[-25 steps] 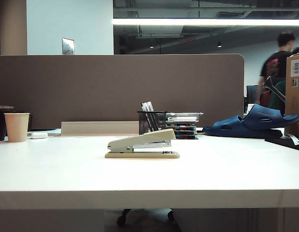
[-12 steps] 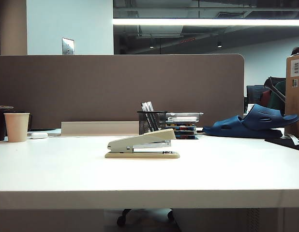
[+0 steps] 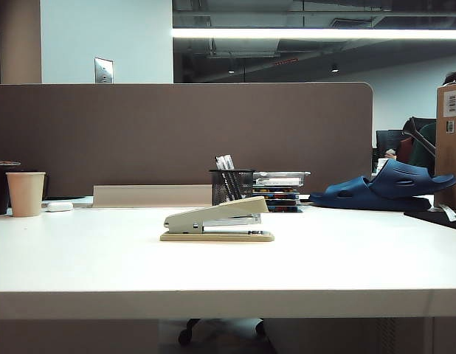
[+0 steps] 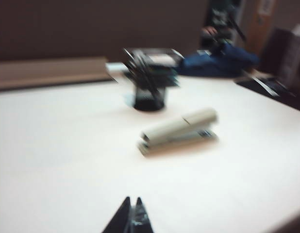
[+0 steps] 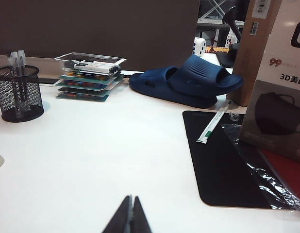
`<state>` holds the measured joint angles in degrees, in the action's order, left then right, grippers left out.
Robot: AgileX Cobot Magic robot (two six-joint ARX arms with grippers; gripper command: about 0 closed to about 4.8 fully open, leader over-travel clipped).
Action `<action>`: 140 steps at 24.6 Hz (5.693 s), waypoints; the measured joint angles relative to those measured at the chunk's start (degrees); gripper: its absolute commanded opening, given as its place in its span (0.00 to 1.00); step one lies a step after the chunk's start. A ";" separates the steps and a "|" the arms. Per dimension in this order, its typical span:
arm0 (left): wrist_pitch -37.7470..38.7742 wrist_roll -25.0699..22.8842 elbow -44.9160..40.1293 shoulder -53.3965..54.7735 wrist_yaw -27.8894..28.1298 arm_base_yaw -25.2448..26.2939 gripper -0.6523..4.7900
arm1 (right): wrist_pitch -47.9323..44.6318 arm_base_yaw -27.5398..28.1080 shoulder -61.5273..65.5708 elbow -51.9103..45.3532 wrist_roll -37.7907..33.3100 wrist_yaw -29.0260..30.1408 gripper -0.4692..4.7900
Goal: Press the stapler down.
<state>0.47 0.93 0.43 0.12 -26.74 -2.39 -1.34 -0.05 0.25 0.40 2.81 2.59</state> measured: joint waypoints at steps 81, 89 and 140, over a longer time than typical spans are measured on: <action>7.30 1.29 0.04 0.00 -5.11 0.00 0.11 | 19.71 -21.55 112.87 81.85 -7.67 23.69 0.07; 7.28 1.29 0.04 -0.02 -5.11 0.00 0.11 | 21.59 -21.57 112.89 81.92 -7.26 22.05 0.07; 7.30 1.27 0.04 0.02 -5.09 0.00 0.11 | 23.23 -21.64 115.19 82.86 -4.63 22.32 0.07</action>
<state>7.77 2.20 0.47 0.14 -31.83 -2.39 21.89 -21.69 115.44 83.26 -1.83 24.91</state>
